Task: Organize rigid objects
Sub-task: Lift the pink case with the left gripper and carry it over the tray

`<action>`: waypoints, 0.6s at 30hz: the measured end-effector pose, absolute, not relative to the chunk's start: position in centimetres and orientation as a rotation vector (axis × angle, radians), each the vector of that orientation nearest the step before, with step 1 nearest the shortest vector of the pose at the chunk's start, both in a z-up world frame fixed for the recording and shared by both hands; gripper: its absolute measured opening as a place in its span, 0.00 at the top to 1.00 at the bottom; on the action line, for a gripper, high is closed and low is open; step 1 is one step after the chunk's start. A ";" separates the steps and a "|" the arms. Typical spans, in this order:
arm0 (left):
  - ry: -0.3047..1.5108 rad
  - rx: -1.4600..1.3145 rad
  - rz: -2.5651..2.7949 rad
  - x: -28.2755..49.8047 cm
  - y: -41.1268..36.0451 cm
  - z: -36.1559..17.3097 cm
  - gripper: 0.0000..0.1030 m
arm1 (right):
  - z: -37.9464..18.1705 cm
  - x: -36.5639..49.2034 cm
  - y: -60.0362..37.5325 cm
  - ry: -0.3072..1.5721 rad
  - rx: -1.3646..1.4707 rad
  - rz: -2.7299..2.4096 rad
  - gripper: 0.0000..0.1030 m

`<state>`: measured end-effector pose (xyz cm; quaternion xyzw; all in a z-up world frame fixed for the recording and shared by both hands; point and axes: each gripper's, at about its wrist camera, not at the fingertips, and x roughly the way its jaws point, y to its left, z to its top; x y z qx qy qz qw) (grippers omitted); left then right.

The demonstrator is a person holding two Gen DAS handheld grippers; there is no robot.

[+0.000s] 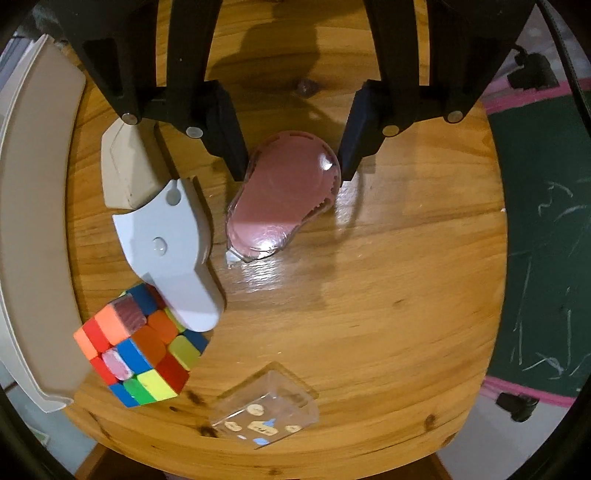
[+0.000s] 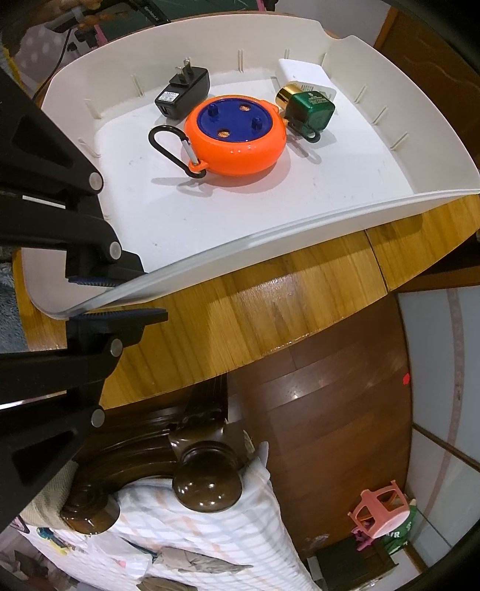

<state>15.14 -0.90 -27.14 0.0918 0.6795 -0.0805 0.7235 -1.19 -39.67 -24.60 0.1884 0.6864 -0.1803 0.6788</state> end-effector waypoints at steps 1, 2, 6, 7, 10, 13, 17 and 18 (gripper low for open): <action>1.497 0.204 -0.171 14.9 -0.8 -27.0 0.48 | -24.6 -1.2 -39.7 1.541 0.422 -0.404 0.90; 1.495 0.204 -0.168 14.7 -0.8 -26.9 0.48 | -24.6 -1.2 -39.7 1.540 0.421 -0.402 0.90; 1.470 0.218 -0.142 13.9 -0.8 -25.5 0.48 | -24.6 -1.2 -39.6 1.541 0.411 -0.393 0.90; 1.459 0.218 -0.140 13.6 -1.0 -24.8 0.48 | -24.6 -1.2 -39.6 1.541 0.409 -0.390 0.90; 1.419 0.233 -0.149 13.5 -1.7 -22.6 0.48 | -24.6 -1.3 -39.5 1.540 0.406 -0.378 0.90; 1.372 0.257 -0.167 12.9 -3.1 -20.3 0.48 | -24.6 -1.3 -39.5 1.539 0.401 -0.364 0.90; 1.316 0.266 -0.202 11.7 -5.3 -17.1 0.48 | -24.6 -1.3 -39.5 1.533 0.397 -0.341 0.90; 1.305 0.268 -0.209 11.5 -5.9 -16.4 0.48 | -24.6 -1.4 -39.5 1.531 0.396 -0.334 0.90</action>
